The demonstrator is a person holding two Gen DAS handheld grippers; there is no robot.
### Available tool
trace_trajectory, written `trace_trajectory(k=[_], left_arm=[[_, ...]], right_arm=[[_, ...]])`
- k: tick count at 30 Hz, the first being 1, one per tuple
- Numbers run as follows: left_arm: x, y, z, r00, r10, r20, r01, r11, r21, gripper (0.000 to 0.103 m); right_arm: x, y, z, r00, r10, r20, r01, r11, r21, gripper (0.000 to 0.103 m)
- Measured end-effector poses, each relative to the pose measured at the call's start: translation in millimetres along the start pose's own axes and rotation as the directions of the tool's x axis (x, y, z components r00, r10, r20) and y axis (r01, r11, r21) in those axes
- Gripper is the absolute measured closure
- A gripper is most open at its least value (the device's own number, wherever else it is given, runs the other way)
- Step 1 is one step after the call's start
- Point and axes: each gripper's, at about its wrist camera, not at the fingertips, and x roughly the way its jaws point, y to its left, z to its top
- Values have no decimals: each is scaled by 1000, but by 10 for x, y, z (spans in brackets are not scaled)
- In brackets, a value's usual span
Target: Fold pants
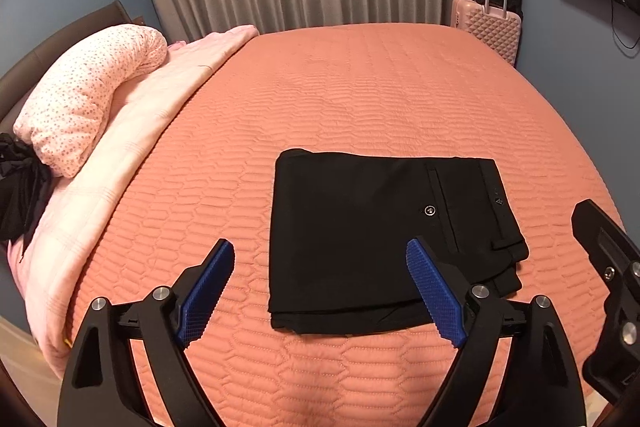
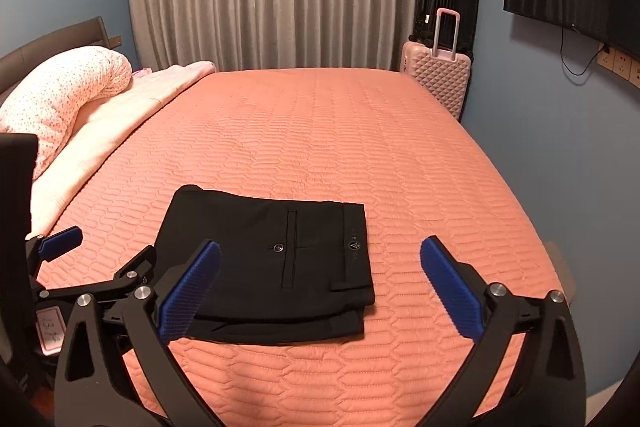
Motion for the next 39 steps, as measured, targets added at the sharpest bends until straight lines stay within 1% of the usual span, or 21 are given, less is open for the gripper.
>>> trace_trajectory(k=[3, 8, 13, 17, 21, 23, 29, 33, 39], left_arm=[[-77, 28, -9, 1000, 7, -6, -7, 1000, -6, 17], [-190, 58, -81, 1000, -15, -19, 15, 1000, -2, 17], [-287, 98, -174, 998, -59, -28, 59, 998, -14, 17], [-311, 134, -234, 999, -27, -27, 26, 1000, -17, 17], [-301, 172, -268, 998, -50, -42, 48, 998, -36, 17], [-300, 205, -278, 998, -56, -40, 54, 997, -47, 17], [-288, 245, -296, 999, -40, -28, 39, 998, -42, 17], [-255, 232, -295, 999, -25, -36, 24, 1000, -18, 17], [-217, 235, -298, 998, -28, -50, 27, 999, -18, 17]], right_arm=[[-26, 20, 3, 1000, -3, -8, 3, 1000, 1, 5], [-62, 22, 14, 999, 18, -29, -18, 1000, 12, 5], [-104, 4, -1, 998, 58, -38, -57, 998, 25, 5], [-125, -8, -29, 997, 68, -41, -67, 997, 31, 5], [-131, -7, -42, 994, 93, -49, -90, 994, 54, 5], [-97, 8, -50, 993, 95, -70, -92, 994, 50, 5], [-22, 58, -83, 991, 100, -92, -96, 995, 38, 5], [0, 98, -95, 990, 96, -99, -94, 995, 28, 5], [18, 107, -119, 990, 93, -104, -91, 995, 30, 5]])
